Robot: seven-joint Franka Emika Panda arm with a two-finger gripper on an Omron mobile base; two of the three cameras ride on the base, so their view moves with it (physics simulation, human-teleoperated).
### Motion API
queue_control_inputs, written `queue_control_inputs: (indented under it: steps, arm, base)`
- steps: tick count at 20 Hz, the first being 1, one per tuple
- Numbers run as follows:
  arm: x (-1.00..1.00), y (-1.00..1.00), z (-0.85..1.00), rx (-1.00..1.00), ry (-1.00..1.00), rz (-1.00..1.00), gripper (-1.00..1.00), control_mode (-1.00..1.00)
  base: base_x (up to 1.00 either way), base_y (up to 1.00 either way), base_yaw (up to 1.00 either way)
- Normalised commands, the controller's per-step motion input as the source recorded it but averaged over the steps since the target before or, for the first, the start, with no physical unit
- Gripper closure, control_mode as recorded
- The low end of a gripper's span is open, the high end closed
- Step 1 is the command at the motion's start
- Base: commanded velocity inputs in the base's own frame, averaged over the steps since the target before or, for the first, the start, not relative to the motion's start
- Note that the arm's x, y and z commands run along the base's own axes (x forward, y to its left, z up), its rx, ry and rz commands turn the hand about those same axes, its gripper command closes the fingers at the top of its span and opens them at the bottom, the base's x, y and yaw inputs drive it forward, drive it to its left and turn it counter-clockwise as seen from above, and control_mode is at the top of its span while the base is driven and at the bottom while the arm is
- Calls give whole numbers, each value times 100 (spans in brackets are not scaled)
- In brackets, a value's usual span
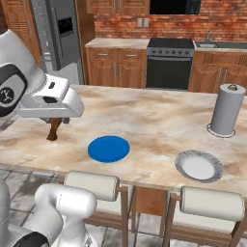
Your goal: Transport the chicken drumstick and lemon to the fridge. Place the chicken drumstick on the rack containing meat and place the lemon on the rack containing the vegetable, ensuring meats and vegetables are on different racks.
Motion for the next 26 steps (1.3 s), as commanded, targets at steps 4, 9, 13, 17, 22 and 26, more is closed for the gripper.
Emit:
queue_control_inputs:
  steps: [4, 9, 13, 17, 22, 26]
  arm:
    - [-30, 12, 45, 0, -6, 0, 100, -100]
    - [-36, 15, 57, 0, -10, 0, 100, -100]
    - [-61, 36, 15, 0, -6, 3, 100, -100]
    - [0, 0, 0, 0, 0, 0, 100, 100]
    - [0, 0, 0, 0, 0, 0, 100, 100]
    - [0, 0, 0, 0, 0, 0, 100, 100]
  base:
    - [0, 0, 0]
    - [0, 0, 0]
    - [0, 0, 0]
    - [-6, 53, 7]
    - [-1, 91, 11]
    - [-29, 100, 5]
